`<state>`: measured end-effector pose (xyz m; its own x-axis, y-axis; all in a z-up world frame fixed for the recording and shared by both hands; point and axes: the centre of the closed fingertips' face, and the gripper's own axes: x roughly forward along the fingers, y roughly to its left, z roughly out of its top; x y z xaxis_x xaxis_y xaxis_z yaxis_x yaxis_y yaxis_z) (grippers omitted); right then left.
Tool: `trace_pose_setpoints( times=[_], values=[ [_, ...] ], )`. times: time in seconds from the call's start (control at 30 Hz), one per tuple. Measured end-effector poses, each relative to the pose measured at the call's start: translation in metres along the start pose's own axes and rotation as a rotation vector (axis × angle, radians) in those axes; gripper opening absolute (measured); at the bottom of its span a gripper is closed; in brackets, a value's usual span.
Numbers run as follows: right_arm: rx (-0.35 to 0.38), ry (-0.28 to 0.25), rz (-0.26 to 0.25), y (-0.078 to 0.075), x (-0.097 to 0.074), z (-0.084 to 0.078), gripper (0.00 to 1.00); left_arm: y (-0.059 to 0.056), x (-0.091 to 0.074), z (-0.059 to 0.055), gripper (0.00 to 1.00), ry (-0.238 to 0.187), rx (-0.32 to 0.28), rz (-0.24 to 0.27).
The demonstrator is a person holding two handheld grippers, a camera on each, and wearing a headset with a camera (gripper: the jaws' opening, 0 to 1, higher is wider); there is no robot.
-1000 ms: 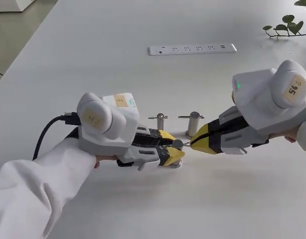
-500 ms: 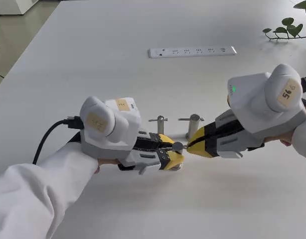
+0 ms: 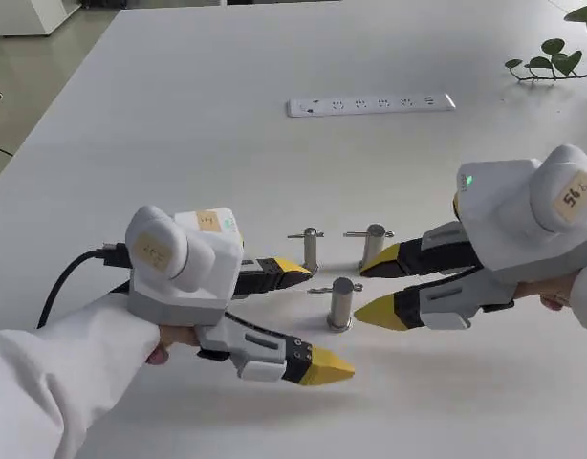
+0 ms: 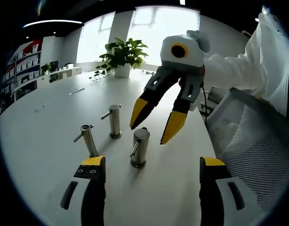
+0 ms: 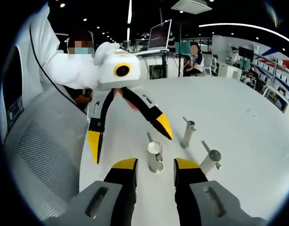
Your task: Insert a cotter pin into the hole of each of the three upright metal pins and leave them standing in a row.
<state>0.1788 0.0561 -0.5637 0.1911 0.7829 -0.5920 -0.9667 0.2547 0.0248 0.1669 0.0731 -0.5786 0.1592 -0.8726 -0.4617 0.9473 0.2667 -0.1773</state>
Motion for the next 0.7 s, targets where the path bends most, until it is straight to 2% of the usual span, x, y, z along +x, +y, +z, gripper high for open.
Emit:
trace_pose_setpoints(
  times=[0.07,0.13,0.2,0.3,0.5,0.6,0.7],
  values=[
    [-0.002,0.000,-0.007,0.000,0.004,0.000,0.29,-0.001,-0.003,-0.003,0.94,-0.004,-0.010,0.002],
    [0.007,-0.005,-0.011,-0.001,0.007,0.000,0.29,-0.001,-0.007,-0.004,0.99,-0.011,-0.024,0.014],
    [0.021,-0.016,-0.013,-0.001,0.010,0.001,0.29,-0.001,-0.010,0.000,0.99,-0.041,-0.065,0.028],
    [0.034,-0.021,-0.013,-0.002,0.014,0.001,0.29,-0.009,-0.014,0.001,0.99,-0.054,-0.073,0.003],
    [0.057,-0.031,-0.025,-0.007,0.021,0.000,0.28,-0.007,-0.023,-0.004,0.99,-0.046,-0.103,0.026],
    [0.062,-0.043,-0.012,-0.005,0.024,0.002,0.26,-0.005,-0.027,-0.009,0.99,-0.024,-0.101,0.044],
    [0.046,-0.033,-0.006,-0.003,0.027,0.001,0.26,-0.008,-0.030,-0.014,0.99,-0.012,-0.139,0.030]
  ],
)
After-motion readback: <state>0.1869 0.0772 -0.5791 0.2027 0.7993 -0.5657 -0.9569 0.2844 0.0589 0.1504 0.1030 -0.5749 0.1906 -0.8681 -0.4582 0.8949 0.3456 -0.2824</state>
